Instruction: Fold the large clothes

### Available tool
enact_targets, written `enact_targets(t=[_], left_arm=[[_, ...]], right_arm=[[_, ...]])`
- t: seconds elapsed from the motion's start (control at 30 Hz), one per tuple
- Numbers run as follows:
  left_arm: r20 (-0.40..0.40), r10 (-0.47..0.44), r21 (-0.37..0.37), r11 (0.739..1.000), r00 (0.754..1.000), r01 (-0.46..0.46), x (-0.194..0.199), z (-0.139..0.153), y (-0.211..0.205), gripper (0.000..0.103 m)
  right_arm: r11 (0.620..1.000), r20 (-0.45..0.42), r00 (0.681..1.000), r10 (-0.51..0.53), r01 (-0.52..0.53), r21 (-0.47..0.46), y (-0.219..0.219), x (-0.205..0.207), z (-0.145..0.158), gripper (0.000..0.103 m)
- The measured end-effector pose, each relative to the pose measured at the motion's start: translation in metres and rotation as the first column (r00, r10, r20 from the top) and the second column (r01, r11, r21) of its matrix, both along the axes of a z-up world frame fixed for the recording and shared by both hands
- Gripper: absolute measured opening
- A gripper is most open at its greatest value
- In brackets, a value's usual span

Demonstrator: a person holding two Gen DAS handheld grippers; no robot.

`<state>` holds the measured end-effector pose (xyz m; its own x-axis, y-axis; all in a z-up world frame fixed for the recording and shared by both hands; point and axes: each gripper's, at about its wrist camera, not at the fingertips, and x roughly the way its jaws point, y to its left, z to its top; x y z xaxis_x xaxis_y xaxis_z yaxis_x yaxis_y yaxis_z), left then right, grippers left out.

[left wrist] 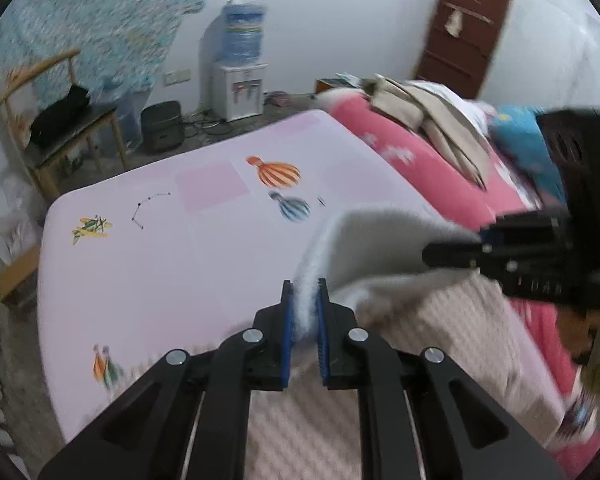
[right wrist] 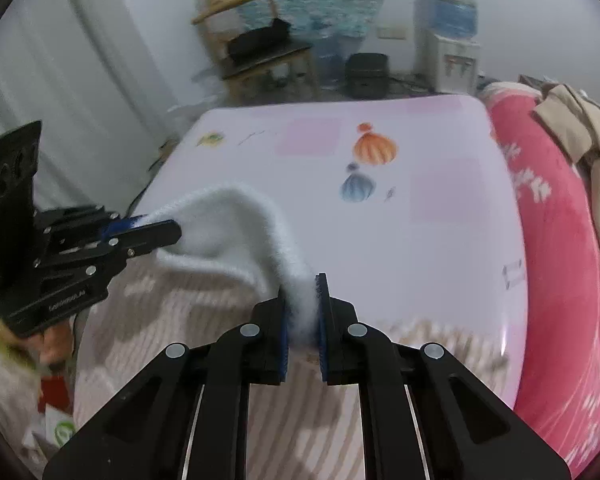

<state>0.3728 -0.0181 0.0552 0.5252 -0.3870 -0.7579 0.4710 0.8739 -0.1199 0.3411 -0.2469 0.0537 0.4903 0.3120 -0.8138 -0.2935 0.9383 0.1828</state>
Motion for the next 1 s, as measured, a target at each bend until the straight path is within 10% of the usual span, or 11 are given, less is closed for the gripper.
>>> enact_targets(t=[0.3,0.5,0.77,1.0], left_arm=[[0.036,-0.144,0.249,0.960,0.989,0.130,-0.091,-0.065,-0.013,0.010],[0.021,-0.107,0.173,0.980,0.994,0.102,-0.088,-0.066,-0.002,0.011],[-0.018,-0.130,0.111,0.985,0.991,0.131,-0.104,-0.062,0.019,0.013],[0.002,-0.157,-0.029,0.987,0.988,0.157,-0.120,-0.034,0.050,0.013]], right_arm=[[0.992,0.043,0.994,0.103,-0.100,-0.076,0.009,-0.063,-0.014,0.025],[0.987,0.149,0.978,0.146,-0.154,0.043,0.032,-0.059,0.026,0.033],[0.989,-0.153,0.979,0.132,-0.120,0.086,0.052,-0.019,-0.079,0.024],[0.986,-0.158,0.976,0.146,-0.131,0.106,0.031,-0.035,-0.062,0.025]])
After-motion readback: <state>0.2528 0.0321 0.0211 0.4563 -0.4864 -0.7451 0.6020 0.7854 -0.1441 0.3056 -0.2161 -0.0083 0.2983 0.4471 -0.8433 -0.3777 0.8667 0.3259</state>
